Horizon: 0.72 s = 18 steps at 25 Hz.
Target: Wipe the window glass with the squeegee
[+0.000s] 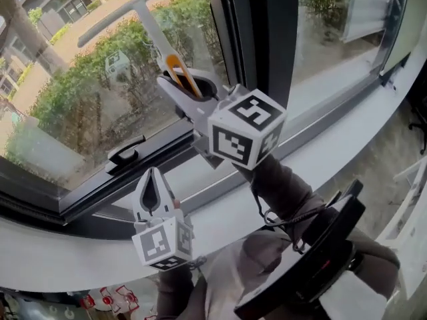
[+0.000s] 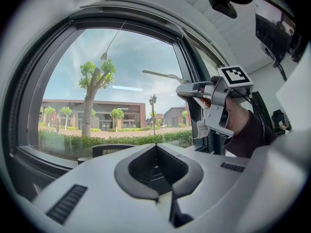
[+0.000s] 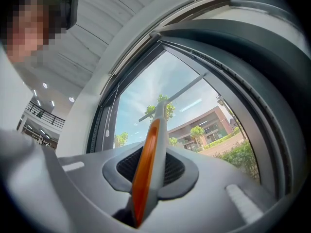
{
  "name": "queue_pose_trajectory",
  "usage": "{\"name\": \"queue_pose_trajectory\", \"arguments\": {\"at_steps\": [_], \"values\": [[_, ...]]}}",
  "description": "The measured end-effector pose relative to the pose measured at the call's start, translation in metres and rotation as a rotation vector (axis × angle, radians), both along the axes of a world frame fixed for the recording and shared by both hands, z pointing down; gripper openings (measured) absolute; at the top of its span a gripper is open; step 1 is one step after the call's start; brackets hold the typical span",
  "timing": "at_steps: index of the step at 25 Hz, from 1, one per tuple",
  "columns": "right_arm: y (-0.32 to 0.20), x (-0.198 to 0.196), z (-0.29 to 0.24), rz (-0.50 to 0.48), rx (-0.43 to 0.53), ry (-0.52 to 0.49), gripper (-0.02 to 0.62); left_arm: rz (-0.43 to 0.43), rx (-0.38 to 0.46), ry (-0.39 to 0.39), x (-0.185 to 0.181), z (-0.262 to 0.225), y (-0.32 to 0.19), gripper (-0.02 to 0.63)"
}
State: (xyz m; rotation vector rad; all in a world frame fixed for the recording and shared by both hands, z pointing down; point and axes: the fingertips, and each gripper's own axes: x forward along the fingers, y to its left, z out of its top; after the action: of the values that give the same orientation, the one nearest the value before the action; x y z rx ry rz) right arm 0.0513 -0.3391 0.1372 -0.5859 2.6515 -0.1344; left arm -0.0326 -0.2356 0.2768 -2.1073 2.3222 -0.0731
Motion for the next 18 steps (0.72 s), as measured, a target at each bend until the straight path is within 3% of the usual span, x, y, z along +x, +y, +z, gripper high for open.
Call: {"name": "queue_pose_trajectory", "arguments": {"at_steps": [18], "values": [[0.007,0.010,0.013,-0.004,-0.020,-0.002,0.055,0.027,0.004,-0.006,0.016,0.000,-0.006,0.002]]}}
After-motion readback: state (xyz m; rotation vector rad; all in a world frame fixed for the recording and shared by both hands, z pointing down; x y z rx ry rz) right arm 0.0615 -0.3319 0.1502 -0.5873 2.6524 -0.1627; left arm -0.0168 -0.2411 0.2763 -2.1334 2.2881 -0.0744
